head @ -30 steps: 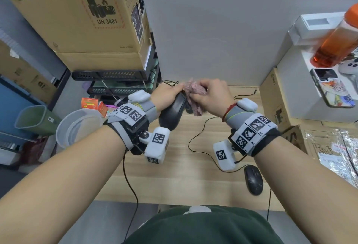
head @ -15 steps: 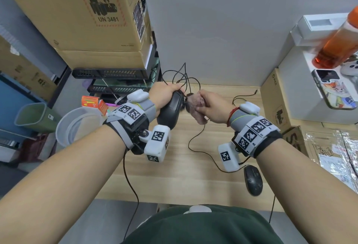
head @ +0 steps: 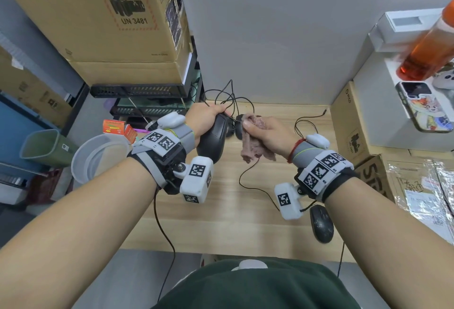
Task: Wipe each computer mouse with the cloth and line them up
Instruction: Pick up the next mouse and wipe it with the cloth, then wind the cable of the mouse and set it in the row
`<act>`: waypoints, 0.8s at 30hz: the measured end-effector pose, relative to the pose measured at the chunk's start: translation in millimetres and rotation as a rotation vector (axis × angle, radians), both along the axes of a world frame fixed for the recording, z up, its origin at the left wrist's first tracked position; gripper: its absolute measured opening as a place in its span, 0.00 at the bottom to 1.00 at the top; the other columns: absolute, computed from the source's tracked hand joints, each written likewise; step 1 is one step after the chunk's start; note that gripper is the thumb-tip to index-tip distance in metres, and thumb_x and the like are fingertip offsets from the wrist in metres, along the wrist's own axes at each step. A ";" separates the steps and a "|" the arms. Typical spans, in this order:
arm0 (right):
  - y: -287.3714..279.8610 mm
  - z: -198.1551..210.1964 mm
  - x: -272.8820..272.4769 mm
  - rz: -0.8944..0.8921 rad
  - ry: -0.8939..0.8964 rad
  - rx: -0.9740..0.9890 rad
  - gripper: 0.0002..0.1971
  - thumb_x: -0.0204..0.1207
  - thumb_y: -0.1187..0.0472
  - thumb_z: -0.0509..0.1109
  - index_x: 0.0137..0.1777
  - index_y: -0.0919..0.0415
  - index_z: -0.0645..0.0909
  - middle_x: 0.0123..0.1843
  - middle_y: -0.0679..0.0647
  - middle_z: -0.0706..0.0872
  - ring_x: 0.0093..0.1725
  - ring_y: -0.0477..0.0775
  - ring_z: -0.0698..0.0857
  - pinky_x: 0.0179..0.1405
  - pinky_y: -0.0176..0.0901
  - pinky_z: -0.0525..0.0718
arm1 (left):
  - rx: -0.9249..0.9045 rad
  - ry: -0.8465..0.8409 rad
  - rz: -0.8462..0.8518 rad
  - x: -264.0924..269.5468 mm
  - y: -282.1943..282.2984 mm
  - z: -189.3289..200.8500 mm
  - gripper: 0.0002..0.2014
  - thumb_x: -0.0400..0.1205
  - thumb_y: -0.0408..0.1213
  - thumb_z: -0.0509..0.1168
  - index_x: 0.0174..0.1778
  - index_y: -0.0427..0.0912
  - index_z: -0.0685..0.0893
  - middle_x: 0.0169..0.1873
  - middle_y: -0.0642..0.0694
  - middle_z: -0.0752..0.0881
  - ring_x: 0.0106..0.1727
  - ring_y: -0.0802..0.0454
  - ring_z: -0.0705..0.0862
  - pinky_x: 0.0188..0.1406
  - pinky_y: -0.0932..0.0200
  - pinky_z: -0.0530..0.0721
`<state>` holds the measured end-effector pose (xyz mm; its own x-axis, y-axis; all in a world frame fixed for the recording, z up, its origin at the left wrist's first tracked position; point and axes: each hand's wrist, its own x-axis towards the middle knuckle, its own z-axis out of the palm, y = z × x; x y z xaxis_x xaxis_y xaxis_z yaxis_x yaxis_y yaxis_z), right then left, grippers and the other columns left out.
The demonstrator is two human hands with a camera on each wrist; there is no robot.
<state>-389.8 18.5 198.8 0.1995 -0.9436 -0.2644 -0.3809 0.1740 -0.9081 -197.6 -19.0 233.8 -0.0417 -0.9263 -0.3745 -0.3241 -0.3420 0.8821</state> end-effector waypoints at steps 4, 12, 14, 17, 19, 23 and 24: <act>-4.3 -16.5 -1.1 0.028 0.057 -0.060 0.10 0.81 0.51 0.70 0.44 0.56 0.85 0.34 0.55 0.90 0.26 0.46 0.86 0.25 0.35 0.80 | -0.030 -0.020 0.015 1.3 3.0 -6.0 0.14 0.84 0.43 0.68 0.34 0.48 0.92 0.33 0.51 0.89 0.40 0.49 0.85 0.47 0.57 0.81; 20.0 -59.9 -20.8 0.043 0.270 0.080 0.11 0.79 0.68 0.71 0.41 0.50 0.85 0.44 0.53 0.92 0.45 0.57 0.91 0.45 0.48 0.87 | -0.006 -0.031 0.150 20.6 3.7 -17.8 0.16 0.86 0.42 0.65 0.32 0.49 0.88 0.35 0.48 0.87 0.40 0.46 0.84 0.43 0.56 0.80; 32.2 -75.5 -26.6 0.064 0.360 0.133 0.09 0.78 0.66 0.72 0.42 0.50 0.84 0.44 0.55 0.91 0.47 0.59 0.89 0.49 0.47 0.86 | 0.013 -0.081 0.091 25.7 6.9 -23.1 0.16 0.86 0.43 0.65 0.31 0.50 0.89 0.36 0.48 0.88 0.44 0.46 0.85 0.48 0.55 0.81; 50.8 -88.4 -21.0 0.114 0.278 0.327 0.05 0.78 0.63 0.73 0.51 0.53 0.84 0.42 0.55 0.90 0.43 0.59 0.88 0.47 0.50 0.88 | 0.042 -0.159 0.009 22.9 20.8 -32.6 0.15 0.86 0.43 0.65 0.34 0.49 0.90 0.35 0.55 0.87 0.40 0.56 0.82 0.37 0.74 0.77; 57.3 -96.4 -18.1 0.222 0.375 0.395 0.15 0.77 0.57 0.75 0.64 0.51 0.82 0.56 0.50 0.89 0.57 0.55 0.86 0.60 0.46 0.82 | 0.037 -0.189 -0.008 17.9 29.1 -43.3 0.13 0.86 0.41 0.65 0.40 0.44 0.92 0.36 0.57 0.86 0.39 0.60 0.80 0.29 0.80 0.72; 54.4 -102.5 -10.1 0.123 0.502 0.211 0.36 0.76 0.49 0.76 0.82 0.56 0.67 0.79 0.58 0.73 0.75 0.58 0.75 0.73 0.48 0.73 | 0.067 -0.273 -0.083 13.7 40.7 -61.3 0.12 0.86 0.41 0.65 0.40 0.44 0.92 0.32 0.56 0.85 0.36 0.58 0.78 0.25 0.77 0.70; 50.7 -97.0 -5.7 0.025 0.407 0.116 0.33 0.78 0.49 0.75 0.80 0.56 0.69 0.76 0.57 0.75 0.72 0.57 0.78 0.71 0.49 0.76 | 0.088 -0.286 -0.118 13.1 41.8 -64.6 0.13 0.86 0.42 0.65 0.40 0.45 0.91 0.32 0.56 0.85 0.36 0.57 0.78 0.26 0.76 0.70</act>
